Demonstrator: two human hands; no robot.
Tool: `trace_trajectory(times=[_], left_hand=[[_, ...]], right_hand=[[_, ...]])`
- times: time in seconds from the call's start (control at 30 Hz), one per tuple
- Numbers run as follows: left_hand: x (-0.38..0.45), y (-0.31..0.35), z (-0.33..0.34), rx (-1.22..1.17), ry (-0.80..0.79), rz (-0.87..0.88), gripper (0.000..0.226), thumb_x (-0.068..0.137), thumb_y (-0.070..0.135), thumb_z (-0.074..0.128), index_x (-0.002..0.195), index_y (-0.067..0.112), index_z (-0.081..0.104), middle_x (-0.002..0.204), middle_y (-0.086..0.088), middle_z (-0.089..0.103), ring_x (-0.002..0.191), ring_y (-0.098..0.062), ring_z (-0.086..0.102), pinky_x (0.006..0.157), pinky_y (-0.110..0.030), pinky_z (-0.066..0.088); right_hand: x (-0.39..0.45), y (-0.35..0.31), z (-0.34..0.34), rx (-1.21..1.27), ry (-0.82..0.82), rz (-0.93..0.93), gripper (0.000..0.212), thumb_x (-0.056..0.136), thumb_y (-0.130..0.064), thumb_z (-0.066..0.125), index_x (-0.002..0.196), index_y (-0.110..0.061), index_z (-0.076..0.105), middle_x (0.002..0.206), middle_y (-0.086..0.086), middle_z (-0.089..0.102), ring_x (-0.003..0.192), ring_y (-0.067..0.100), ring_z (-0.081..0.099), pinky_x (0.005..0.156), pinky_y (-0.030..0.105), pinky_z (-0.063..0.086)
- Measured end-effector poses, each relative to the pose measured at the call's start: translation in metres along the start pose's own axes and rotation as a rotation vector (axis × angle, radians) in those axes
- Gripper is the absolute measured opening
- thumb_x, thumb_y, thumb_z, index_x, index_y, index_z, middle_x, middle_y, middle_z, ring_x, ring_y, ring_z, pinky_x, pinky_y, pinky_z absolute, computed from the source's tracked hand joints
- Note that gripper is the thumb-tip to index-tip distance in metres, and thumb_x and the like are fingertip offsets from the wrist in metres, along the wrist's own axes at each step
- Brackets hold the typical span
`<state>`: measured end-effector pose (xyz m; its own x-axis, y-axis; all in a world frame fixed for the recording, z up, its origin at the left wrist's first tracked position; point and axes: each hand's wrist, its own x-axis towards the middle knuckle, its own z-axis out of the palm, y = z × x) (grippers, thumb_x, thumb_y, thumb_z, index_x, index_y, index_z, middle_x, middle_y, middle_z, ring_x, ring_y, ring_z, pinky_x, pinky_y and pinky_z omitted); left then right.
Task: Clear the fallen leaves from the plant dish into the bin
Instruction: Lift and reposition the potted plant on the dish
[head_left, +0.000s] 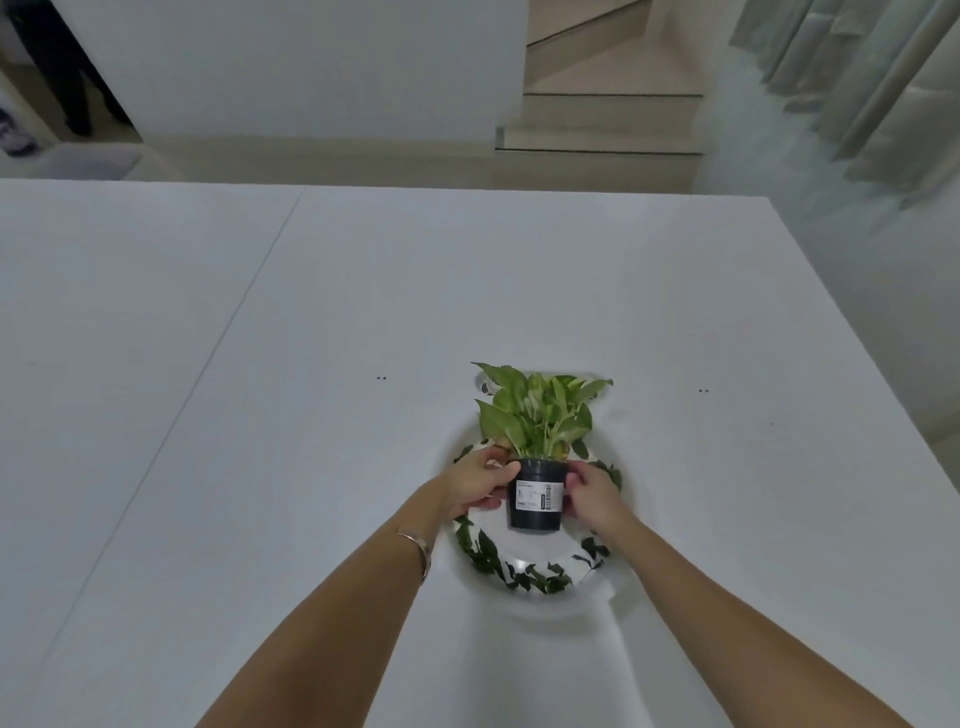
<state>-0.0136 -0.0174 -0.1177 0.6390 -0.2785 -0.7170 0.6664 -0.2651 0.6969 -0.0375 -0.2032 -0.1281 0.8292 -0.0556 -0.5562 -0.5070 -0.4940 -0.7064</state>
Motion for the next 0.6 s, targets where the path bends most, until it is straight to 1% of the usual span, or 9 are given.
trace_trajectory(times=[0.07,0.1,0.17,0.23,0.3,0.37,0.43,0.53,0.6], left_hand=[[0.000,-0.002,-0.004,-0.070,-0.019,0.030,0.057,0.089,0.020,0.064,0.138,0.017,0.035,0.113,-0.003,0.064,0.104,-0.023,0.061,0.095,-0.036,0.051],[-0.002,-0.001,-0.005,-0.110,-0.035,0.048,0.062,0.088,0.016,0.065,0.141,0.017,0.032,0.120,-0.004,0.063,0.109,-0.024,0.061,0.099,-0.038,0.050],[-0.006,0.001,-0.007,-0.171,-0.055,0.098,0.070,0.087,0.008,0.065,0.145,0.013,0.027,0.140,-0.008,0.051,0.122,-0.026,0.056,0.103,-0.038,0.048],[-0.012,0.004,-0.005,-0.205,-0.071,0.162,0.070,0.086,-0.002,0.062,0.147,0.008,0.029,0.149,-0.008,0.042,0.129,-0.026,0.051,0.104,-0.035,0.045],[-0.016,0.006,-0.002,-0.195,-0.068,0.201,0.067,0.085,-0.011,0.057,0.145,0.008,0.034,0.147,-0.007,0.045,0.130,-0.025,0.051,0.103,-0.033,0.045],[-0.020,0.006,0.002,-0.139,-0.023,0.216,0.063,0.082,-0.016,0.056,0.140,0.004,0.042,0.143,-0.010,0.050,0.130,-0.025,0.052,0.101,-0.032,0.046],[-0.022,0.002,0.005,-0.074,0.039,0.206,0.059,0.078,-0.020,0.058,0.133,0.000,0.050,0.139,-0.013,0.055,0.128,-0.027,0.053,0.103,-0.037,0.047],[-0.024,-0.005,0.009,0.038,0.117,0.164,0.057,0.074,-0.018,0.061,0.127,0.002,0.056,0.131,-0.016,0.061,0.126,-0.033,0.053,0.110,-0.048,0.041],[-0.024,-0.007,0.009,0.129,0.120,0.165,0.055,0.074,-0.014,0.063,0.125,0.006,0.057,0.129,-0.015,0.063,0.125,-0.031,0.054,0.110,-0.048,0.040]], right_hand=[[-0.001,0.001,-0.002,0.010,0.032,-0.041,0.040,0.097,-0.009,0.035,0.135,-0.007,0.048,0.131,0.020,0.059,0.119,0.035,0.058,0.103,0.053,0.046],[-0.003,0.000,-0.004,0.032,0.053,-0.063,0.041,0.097,-0.008,0.036,0.136,-0.006,0.047,0.132,0.020,0.059,0.120,0.034,0.057,0.103,0.053,0.046],[-0.009,-0.002,-0.005,0.096,0.092,-0.115,0.041,0.096,-0.003,0.037,0.135,-0.007,0.046,0.132,0.019,0.059,0.121,0.033,0.057,0.103,0.053,0.046],[-0.017,-0.006,-0.006,0.144,0.105,-0.158,0.042,0.095,0.001,0.037,0.135,-0.009,0.043,0.132,0.016,0.059,0.123,0.030,0.056,0.105,0.052,0.045],[-0.022,-0.010,-0.007,0.133,0.121,-0.198,0.044,0.093,0.002,0.040,0.134,-0.011,0.042,0.128,0.014,0.062,0.120,0.029,0.058,0.103,0.048,0.047],[-0.029,-0.010,-0.007,0.062,0.152,-0.222,0.046,0.090,0.001,0.047,0.134,-0.012,0.043,0.122,0.011,0.065,0.112,0.030,0.061,0.096,0.038,0.048],[-0.033,-0.009,-0.006,-0.001,0.151,-0.222,0.049,0.089,0.001,0.050,0.136,-0.012,0.042,0.122,0.011,0.064,0.111,0.031,0.061,0.091,0.032,0.045],[-0.032,-0.008,-0.006,-0.067,0.138,-0.211,0.049,0.089,0.004,0.048,0.137,-0.008,0.043,0.123,0.014,0.062,0.111,0.033,0.060,0.092,0.033,0.045],[-0.031,-0.008,-0.011,-0.097,0.124,-0.210,0.042,0.088,0.002,0.050,0.130,-0.005,0.052,0.113,0.015,0.066,0.096,0.030,0.062,0.085,0.035,0.048]])
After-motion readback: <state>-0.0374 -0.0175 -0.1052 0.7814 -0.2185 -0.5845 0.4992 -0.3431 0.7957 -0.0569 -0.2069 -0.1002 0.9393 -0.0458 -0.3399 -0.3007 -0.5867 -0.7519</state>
